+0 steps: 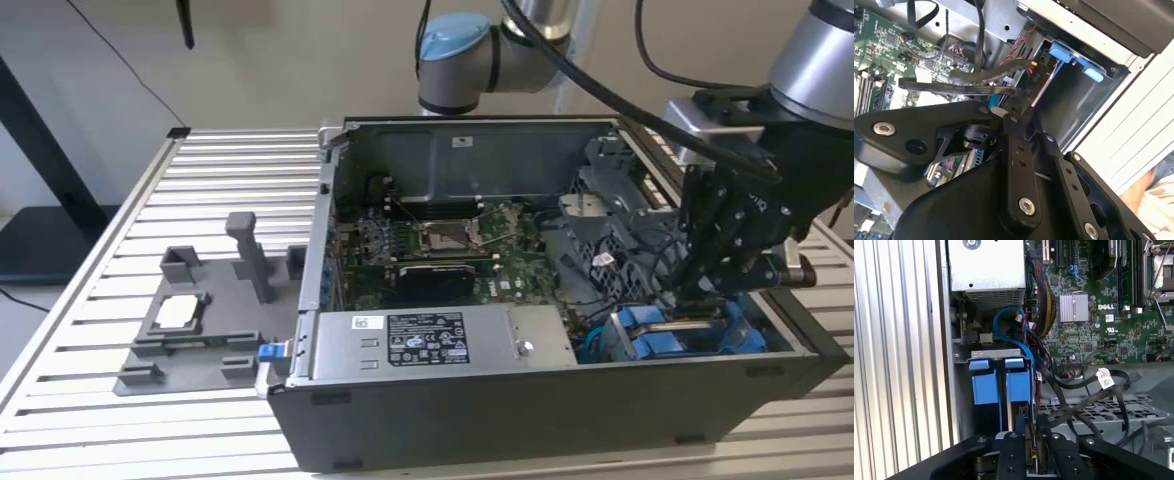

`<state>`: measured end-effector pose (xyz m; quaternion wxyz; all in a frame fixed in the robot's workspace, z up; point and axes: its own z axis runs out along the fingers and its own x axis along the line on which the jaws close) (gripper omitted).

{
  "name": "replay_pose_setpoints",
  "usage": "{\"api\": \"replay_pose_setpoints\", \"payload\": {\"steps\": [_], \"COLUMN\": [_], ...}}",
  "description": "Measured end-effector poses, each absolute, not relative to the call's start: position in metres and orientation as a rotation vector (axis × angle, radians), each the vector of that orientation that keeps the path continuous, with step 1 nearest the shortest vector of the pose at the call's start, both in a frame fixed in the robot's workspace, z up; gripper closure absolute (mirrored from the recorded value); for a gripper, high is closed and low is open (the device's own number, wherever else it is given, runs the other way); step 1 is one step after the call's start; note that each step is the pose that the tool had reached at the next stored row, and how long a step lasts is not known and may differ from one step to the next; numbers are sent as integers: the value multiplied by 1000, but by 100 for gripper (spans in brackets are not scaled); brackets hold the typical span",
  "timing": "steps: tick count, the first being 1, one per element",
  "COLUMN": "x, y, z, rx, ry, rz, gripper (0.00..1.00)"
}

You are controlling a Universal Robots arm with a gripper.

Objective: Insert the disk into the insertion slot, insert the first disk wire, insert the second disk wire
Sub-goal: 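Insert the second disk wire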

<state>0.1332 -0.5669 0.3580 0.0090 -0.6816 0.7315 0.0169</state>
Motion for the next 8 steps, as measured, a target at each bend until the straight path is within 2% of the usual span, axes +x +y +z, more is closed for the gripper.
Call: {"api": "replay_pose_setpoints", "payload": {"steps": [8], "x": [133], "y": [-567], "z": [379], "rx": [-2129], "ry": [2285], "rz": [53], "gripper": [76]}}
